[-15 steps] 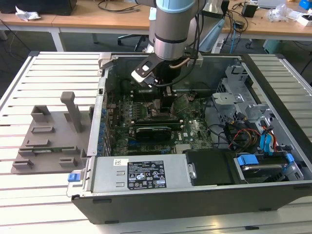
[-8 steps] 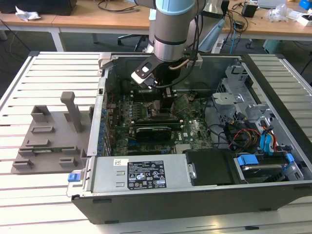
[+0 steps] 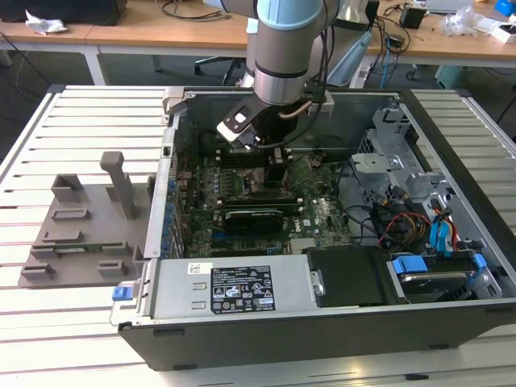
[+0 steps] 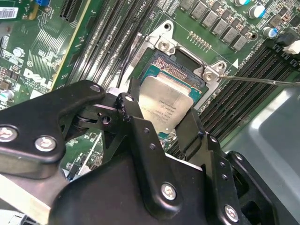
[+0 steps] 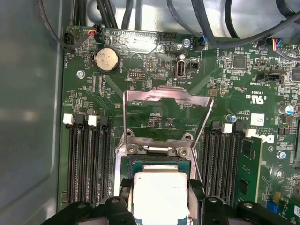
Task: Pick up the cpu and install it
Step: 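Close the cpu cover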
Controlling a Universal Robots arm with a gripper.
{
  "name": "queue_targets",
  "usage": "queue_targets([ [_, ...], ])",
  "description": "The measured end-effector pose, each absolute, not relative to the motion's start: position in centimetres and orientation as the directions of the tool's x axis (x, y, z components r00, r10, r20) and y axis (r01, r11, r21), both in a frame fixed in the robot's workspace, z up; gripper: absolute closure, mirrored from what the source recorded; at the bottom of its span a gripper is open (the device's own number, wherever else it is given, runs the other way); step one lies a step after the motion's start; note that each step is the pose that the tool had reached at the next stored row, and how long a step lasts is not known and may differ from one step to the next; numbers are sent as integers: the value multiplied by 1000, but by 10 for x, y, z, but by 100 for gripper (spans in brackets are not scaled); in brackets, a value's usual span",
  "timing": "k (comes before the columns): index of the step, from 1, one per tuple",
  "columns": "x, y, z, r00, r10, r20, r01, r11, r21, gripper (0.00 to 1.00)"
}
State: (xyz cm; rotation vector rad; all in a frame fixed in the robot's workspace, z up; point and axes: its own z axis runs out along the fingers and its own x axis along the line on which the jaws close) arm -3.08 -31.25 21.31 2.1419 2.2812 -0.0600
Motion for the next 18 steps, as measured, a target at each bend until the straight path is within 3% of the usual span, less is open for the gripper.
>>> queue_targets([
  [18, -33, -311, 199, -35, 999, -35, 999, 34, -20, 45],
])
